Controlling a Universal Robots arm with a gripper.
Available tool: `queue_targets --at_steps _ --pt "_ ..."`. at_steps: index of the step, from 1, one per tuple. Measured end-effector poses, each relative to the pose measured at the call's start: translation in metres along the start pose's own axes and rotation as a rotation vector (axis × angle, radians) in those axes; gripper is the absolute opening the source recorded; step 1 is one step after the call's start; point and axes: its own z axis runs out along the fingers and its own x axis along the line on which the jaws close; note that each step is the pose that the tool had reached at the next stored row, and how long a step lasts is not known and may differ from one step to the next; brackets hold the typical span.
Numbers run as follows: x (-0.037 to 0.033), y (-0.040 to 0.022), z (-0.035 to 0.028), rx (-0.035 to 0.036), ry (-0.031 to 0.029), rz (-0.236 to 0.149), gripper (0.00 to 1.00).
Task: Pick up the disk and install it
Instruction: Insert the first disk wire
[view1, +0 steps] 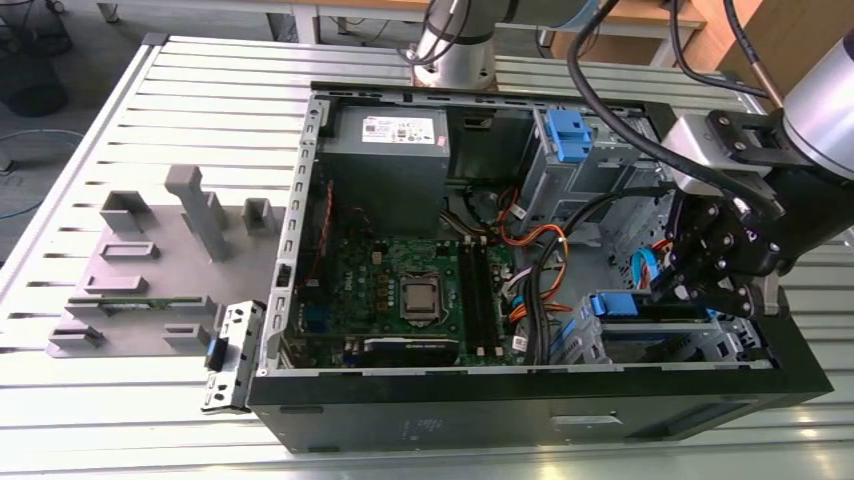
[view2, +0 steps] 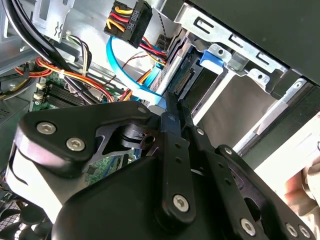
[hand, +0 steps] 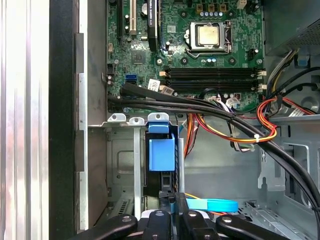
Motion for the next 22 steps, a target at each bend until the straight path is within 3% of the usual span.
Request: queue_targets --at_steps 8,9,12,22 --pt "0.0000 0.0000 0.0004 0.0000 -0.0005 0.000 0.17" --pt "0.0000 0.0000 0.0004 0.0000 -0.0004 0.000 0.23" --pt "0.0000 0.0000 -0.0001 0.0000 -0.0002 0.000 0.23" --pt "-0.0003 0.0006 -0.0162 0.0000 -0.0002 0.000 0.23"
